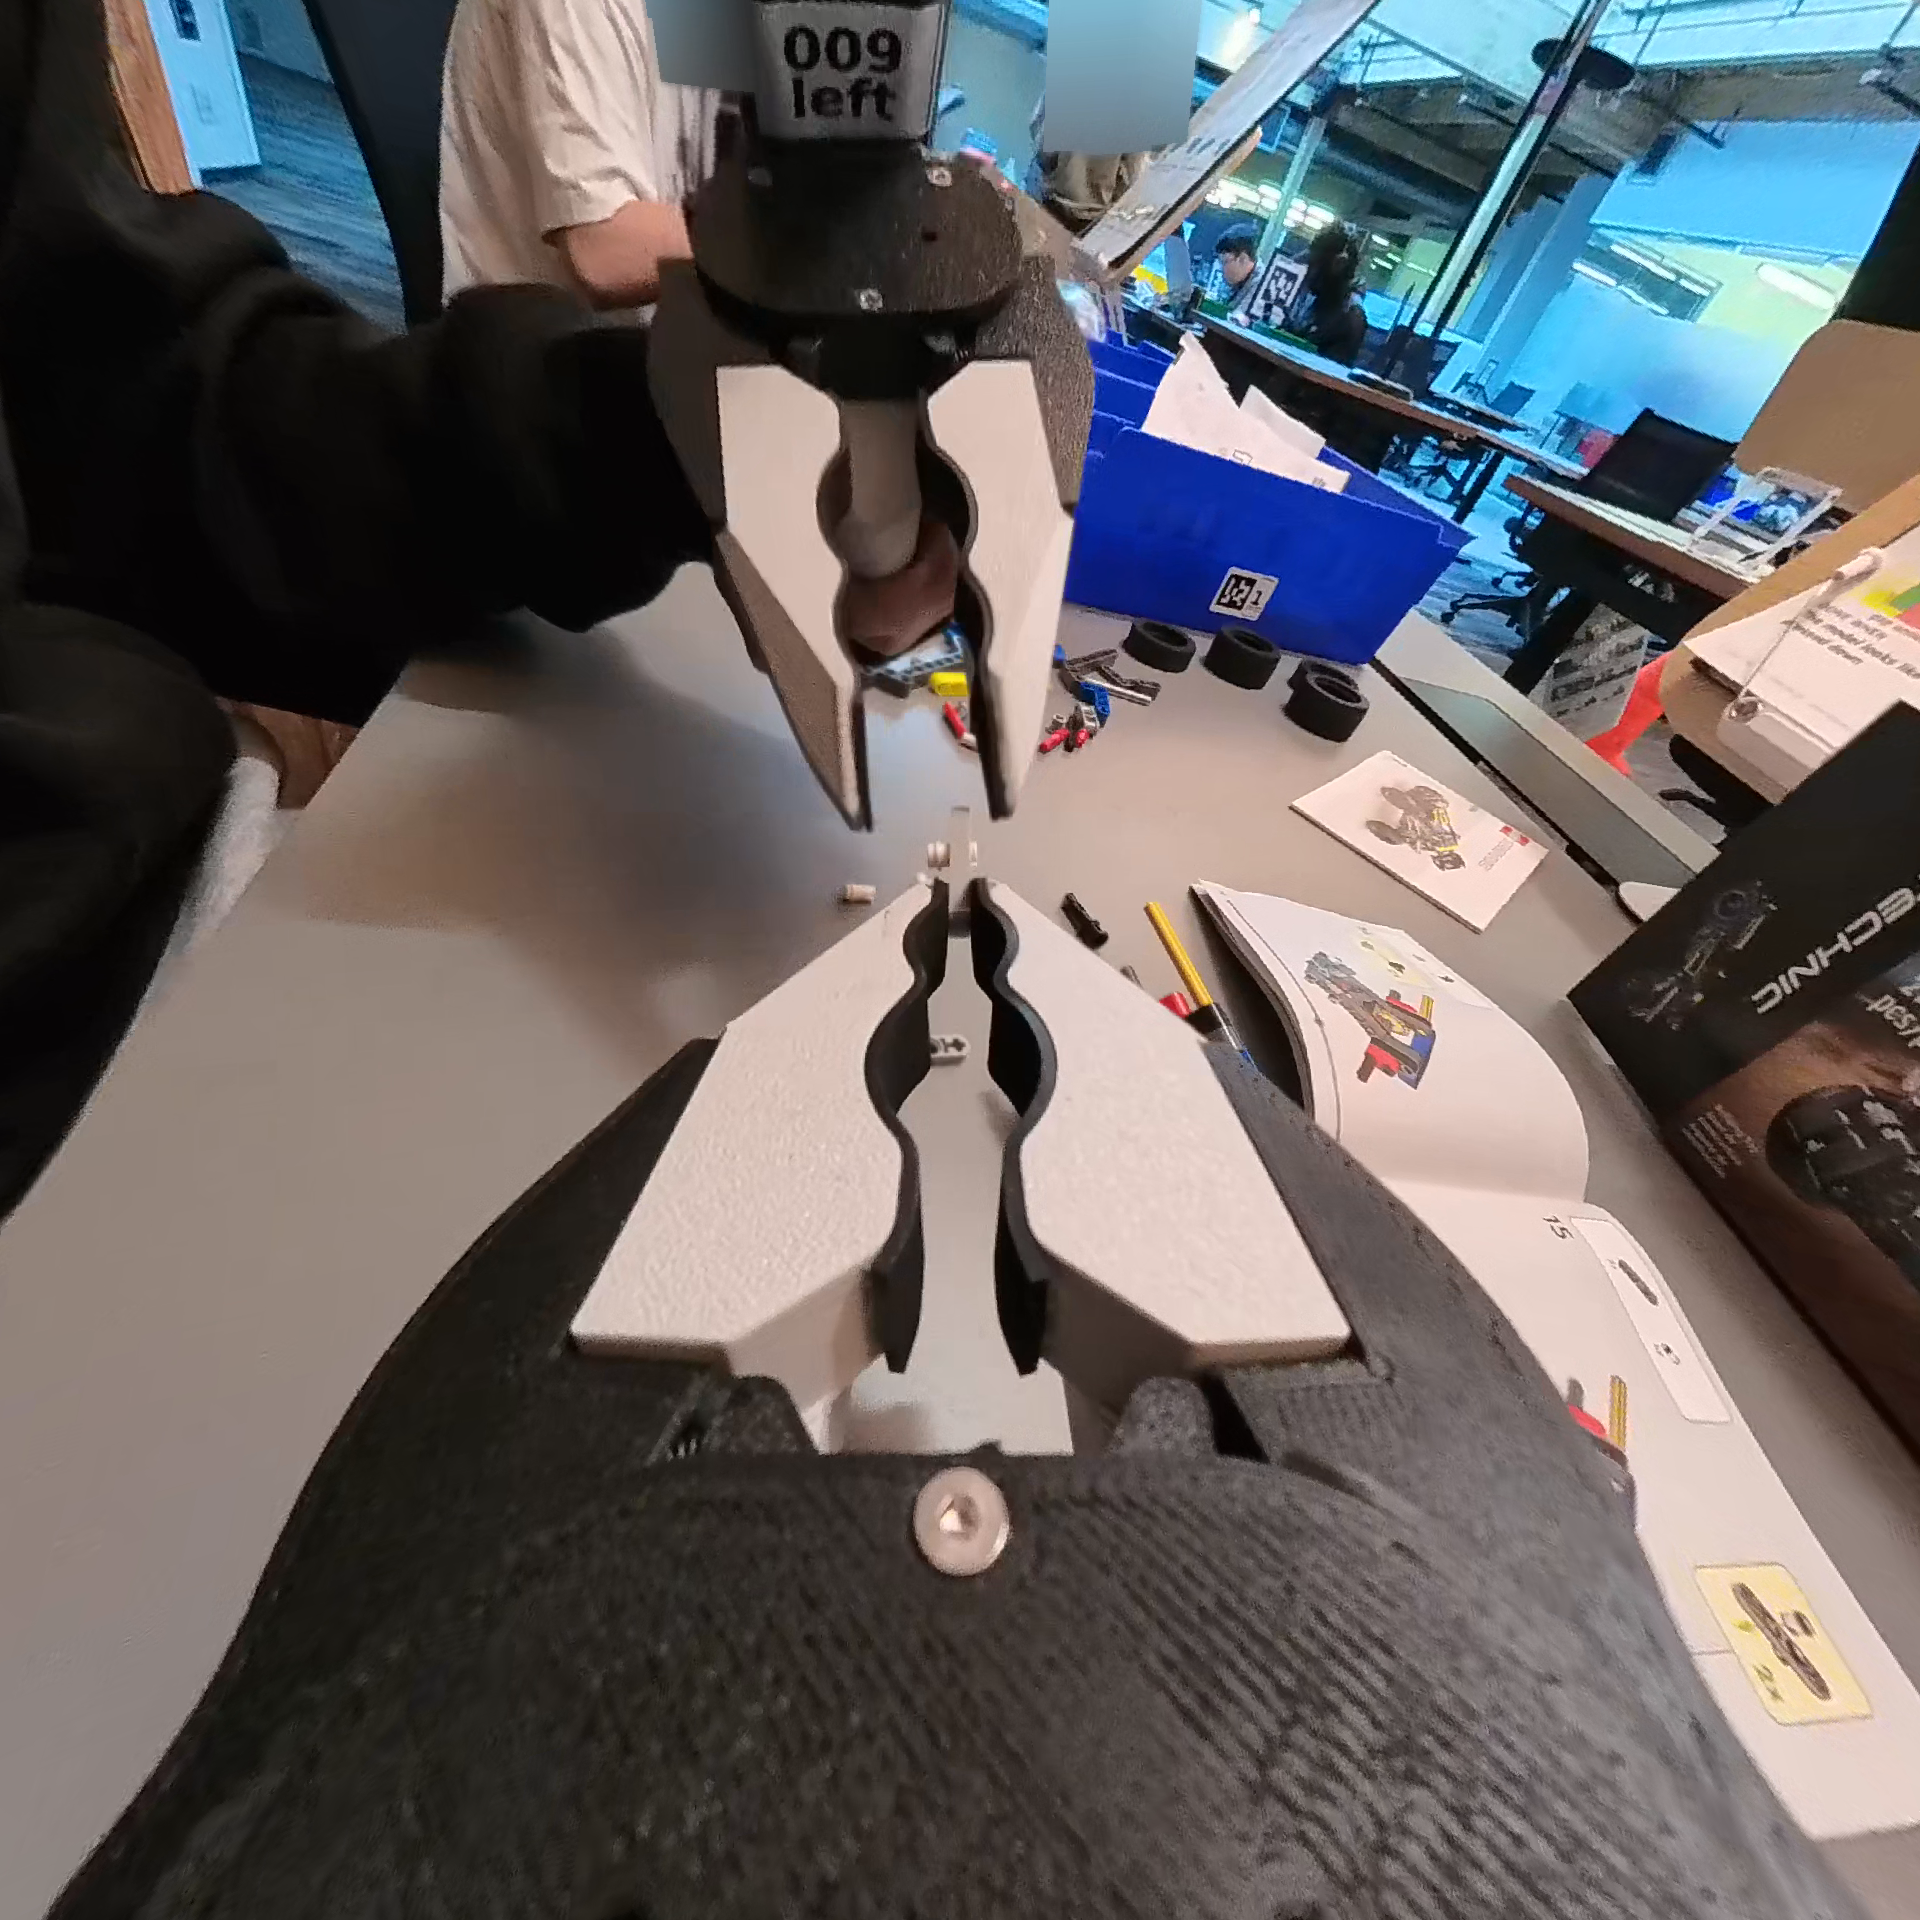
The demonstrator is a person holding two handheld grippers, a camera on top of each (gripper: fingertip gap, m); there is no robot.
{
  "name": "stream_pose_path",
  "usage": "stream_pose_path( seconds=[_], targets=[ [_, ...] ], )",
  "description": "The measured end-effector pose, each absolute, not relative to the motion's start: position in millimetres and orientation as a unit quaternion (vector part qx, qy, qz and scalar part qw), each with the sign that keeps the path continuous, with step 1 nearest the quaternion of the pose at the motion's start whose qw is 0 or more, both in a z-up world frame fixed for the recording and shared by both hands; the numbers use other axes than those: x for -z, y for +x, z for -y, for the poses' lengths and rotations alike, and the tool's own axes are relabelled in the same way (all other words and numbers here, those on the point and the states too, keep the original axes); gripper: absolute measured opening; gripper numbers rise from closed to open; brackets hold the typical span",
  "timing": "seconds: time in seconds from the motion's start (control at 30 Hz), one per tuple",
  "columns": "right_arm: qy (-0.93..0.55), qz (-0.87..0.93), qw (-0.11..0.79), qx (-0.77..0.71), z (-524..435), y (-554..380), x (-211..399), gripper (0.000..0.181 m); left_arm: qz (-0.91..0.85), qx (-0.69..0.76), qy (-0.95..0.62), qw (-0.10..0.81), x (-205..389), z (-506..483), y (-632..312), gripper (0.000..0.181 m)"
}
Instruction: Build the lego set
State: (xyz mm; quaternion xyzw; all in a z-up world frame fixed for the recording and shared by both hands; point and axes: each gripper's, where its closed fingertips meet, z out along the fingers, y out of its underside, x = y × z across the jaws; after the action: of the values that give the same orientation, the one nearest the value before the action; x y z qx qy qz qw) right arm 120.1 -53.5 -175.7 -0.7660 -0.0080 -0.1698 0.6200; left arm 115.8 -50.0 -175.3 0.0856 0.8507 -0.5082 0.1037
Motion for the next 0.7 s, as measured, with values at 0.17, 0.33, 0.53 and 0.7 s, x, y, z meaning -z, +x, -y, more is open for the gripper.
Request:
stream_pose_path(
  seconds=[0.17,0.33,0.53,0.7],
  targets=[
    [-0.759,0.003,0.626,0.178,54,122,173,0.002,-0.852,0.503,0.074,0.124,177,57,120,0.014],
    [-0.747,-0.002,0.641,0.175,55,122,167,0.002,-0.841,0.518,0.067,0.144,170,57,125,0.007],
    [-0.744,-0.007,0.645,0.175,56,123,166,0.002,-0.835,0.524,0.066,0.154,169,59,128,0.007],
    [-0.745,-0.012,0.643,0.177,57,125,166,0.002,-0.835,0.525,0.06,0.155,169,59,130,0.006]
  ],
)
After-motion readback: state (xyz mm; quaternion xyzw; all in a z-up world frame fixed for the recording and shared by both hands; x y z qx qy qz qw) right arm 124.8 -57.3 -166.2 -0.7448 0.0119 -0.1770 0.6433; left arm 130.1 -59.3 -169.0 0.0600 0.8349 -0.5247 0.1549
